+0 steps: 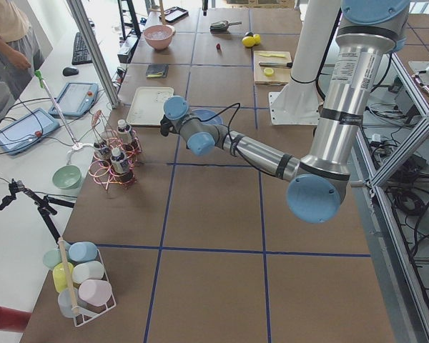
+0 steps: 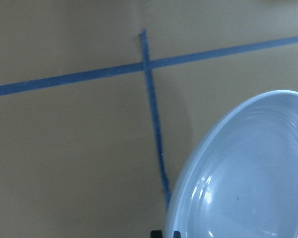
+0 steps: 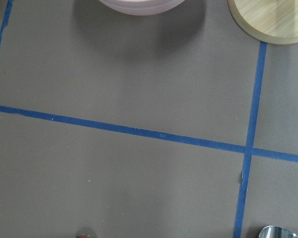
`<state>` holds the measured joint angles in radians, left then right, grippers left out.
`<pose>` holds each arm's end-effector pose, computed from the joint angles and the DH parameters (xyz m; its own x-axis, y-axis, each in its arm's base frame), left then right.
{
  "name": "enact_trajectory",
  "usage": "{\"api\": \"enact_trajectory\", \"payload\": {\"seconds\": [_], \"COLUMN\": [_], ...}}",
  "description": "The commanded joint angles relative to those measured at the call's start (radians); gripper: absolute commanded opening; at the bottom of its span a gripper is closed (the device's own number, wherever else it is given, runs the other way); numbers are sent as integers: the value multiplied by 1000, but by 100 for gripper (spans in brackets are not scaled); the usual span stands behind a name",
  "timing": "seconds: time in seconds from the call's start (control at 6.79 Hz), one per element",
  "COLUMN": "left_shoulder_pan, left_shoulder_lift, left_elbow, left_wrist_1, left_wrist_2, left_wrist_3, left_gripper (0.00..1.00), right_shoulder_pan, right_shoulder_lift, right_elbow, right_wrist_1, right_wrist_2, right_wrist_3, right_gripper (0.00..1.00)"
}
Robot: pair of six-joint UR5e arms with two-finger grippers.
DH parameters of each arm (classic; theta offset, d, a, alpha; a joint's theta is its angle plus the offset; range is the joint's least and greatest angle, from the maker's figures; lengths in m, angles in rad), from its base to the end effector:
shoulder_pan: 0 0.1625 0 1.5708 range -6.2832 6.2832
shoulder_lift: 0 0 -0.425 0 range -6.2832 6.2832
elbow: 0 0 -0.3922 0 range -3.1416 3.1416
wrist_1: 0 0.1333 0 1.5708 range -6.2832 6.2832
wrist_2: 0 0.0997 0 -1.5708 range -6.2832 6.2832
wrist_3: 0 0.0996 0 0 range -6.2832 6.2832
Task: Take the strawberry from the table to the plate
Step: 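Drag the light blue plate with the left gripper toward the table center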
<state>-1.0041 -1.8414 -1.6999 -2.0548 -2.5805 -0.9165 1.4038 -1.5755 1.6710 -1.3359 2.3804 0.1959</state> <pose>0.2696 -0.5149 0.3759 0.3296 0.0853 -0.9403 -0.1299 0.9905 0.0444 -0.0236 -0.5082 0.5827 0.6595 -0.1581 0.7349 0.0294 0.9823 0.1849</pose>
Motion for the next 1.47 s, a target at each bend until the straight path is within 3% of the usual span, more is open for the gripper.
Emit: {"api": "enact_trajectory", "payload": {"seconds": [0.0, 0.29, 0.44, 0.74, 0.88, 1.33], "left_shoulder_pan": [132, 304, 358, 393, 419, 453], "left_shoulder_lift": [-120, -217, -255, -279, -280, -274], "left_elbow": [5, 61, 135, 195, 209, 240], "left_wrist_1": [-42, -106, -172, -208, -211, -284], "left_wrist_2": [108, 332, 399, 425, 500, 513], "left_wrist_3": [-264, -431, -465, -479, -479, -479], "left_gripper": [0, 0, 0, 0, 0, 0], "right_shoulder_pan": [-5, -8, -8, -9, -11, -13], "right_shoulder_lift": [2, 3, 3, 3, 3, 3], "right_elbow": [-7, -7, -7, -7, -7, -1], "right_wrist_1": [0, 0, 0, 0, 0, 0], "right_wrist_2": [-1, 0, -1, 0, 0, 0], "right_wrist_3": [-1, -1, -1, -1, -1, 0], "right_gripper": [100, 100, 100, 100, 100, 100]}}
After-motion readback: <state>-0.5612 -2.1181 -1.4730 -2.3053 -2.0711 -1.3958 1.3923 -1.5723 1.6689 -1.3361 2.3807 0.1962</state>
